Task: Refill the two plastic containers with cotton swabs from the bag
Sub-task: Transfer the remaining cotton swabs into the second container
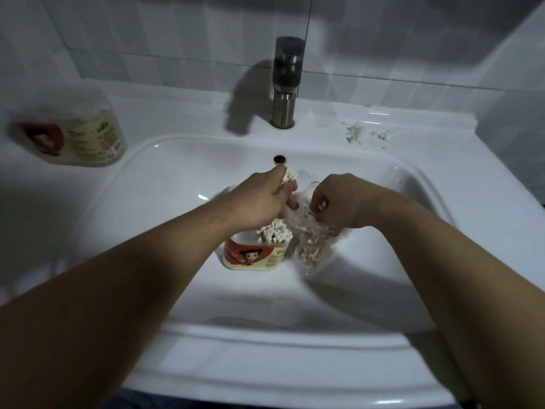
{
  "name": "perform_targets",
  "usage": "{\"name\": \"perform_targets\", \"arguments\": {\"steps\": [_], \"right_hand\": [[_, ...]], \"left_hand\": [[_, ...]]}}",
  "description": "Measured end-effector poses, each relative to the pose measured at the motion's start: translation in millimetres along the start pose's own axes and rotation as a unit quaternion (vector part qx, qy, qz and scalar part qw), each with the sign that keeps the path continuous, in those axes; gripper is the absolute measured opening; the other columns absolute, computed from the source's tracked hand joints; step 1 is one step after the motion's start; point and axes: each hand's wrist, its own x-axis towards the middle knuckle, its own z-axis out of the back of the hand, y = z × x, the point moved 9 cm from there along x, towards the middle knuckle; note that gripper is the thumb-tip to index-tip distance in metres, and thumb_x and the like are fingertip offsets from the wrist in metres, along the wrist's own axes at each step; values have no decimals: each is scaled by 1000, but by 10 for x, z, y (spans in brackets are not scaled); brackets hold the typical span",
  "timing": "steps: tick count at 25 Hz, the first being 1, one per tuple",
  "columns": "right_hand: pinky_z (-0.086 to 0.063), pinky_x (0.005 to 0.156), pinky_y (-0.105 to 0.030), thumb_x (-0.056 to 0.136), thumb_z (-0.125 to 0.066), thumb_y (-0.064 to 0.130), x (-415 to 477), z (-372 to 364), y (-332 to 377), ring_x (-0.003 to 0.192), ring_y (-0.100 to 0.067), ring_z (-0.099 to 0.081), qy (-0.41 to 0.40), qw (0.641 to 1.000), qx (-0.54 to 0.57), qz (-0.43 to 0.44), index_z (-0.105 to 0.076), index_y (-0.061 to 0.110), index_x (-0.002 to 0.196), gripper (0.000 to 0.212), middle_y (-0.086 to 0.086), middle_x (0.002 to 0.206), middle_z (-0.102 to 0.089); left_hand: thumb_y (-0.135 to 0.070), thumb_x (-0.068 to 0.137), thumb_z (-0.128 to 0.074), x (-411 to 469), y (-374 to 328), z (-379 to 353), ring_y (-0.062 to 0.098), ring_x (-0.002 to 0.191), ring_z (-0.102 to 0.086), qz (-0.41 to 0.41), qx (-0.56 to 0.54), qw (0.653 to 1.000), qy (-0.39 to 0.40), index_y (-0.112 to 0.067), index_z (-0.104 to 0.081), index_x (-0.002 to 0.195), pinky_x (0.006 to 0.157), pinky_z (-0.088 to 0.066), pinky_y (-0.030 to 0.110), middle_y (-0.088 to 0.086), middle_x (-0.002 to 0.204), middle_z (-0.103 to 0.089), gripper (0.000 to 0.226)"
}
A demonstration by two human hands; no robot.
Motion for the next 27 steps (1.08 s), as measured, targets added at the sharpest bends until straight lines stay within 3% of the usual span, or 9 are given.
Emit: {"name": "perform_targets", "arguments": {"steps": [3, 8, 12, 16, 19, 21, 24, 27], "right_hand": [[-45, 74, -25, 90, -61, 16, -1, 19, -40, 90, -17, -60, -3, 1000, 6, -20, -70, 27, 102, 19, 5, 98, -65], [-44, 69, -25, 83, -63, 18, 7, -46, -36, 90, -16, -58, 18, 999, 24, -16, -59, 31, 100, 22, 5, 103, -62], [-41, 54, -19, 81, -65, 13, -25, -28, -23, 78, -11, -59, 27, 999, 10, -23, -67, 20, 102, 22, 6, 91, -65], [-42, 52, -18, 79, -70, 16, -19, 18, -40, 71, -8, -59, 11, 999, 12, -36, -72, 23, 98, 20, 7, 84, -66], [-43, 50, -20, 78, -74, 21, -12, 58, -31, 66, -8, -60, -12, 999, 29, -39, -72, 20, 91, 13, 4, 77, -67], [-43, 53, -20, 81, -73, 22, -14, 41, -16, 68, -7, -60, -4, 999, 30, -29, -74, 21, 95, 14, 4, 80, -68], [-40, 54, -19, 86, -72, 28, -33, 19, -22, 68, -4, -58, 3, 999, 45, -23, -80, 25, 95, 12, 8, 77, -68], [-39, 52, -18, 86, -74, 26, -50, 92, -33, 66, -4, -59, -23, 997, 73, -20, -80, 26, 90, 7, 9, 74, -68]], "left_hand": [[-35, 110, -40, -24, -66, 10, 7, 87, -73, -15, -71, 997, -2, -24, -49, 105, 69, -58, 34, -11, 108, -73, 15], [-28, 110, -40, -22, -72, -53, 12, 98, -71, -9, -76, 997, 10, -8, -51, 115, 84, -62, 40, -2, 110, -71, 24], [-22, 110, -39, -33, -100, 2, 12, 93, -73, -7, -113, 994, -13, -20, -52, 100, 88, -61, 35, -2, 101, -72, 17], [-26, 110, -39, -52, -154, 4, 9, 93, -71, -29, -94, 995, -6, -26, -49, 97, 74, -63, 35, -6, 103, -74, 17], [-31, 110, -38, -64, -193, 16, 15, 85, -71, -31, -123, 992, -2, -23, -48, 100, 53, -55, 28, -7, 111, -73, 16], [-32, 110, -39, -56, -167, -1, 19, 80, -72, -20, -94, 995, 7, -21, -48, 103, 48, -51, 26, -4, 114, -73, 16], [-38, 109, -38, -51, -88, -54, 17, 66, -71, -2, -6, 999, 35, -25, -44, 97, 58, -59, 41, 2, 103, -76, 20], [-39, 110, -38, -58, -76, -63, 1, 48, -62, -2, 26, 999, 43, -27, -41, 89, 60, -53, 37, 5, 91, -76, 24]]}}
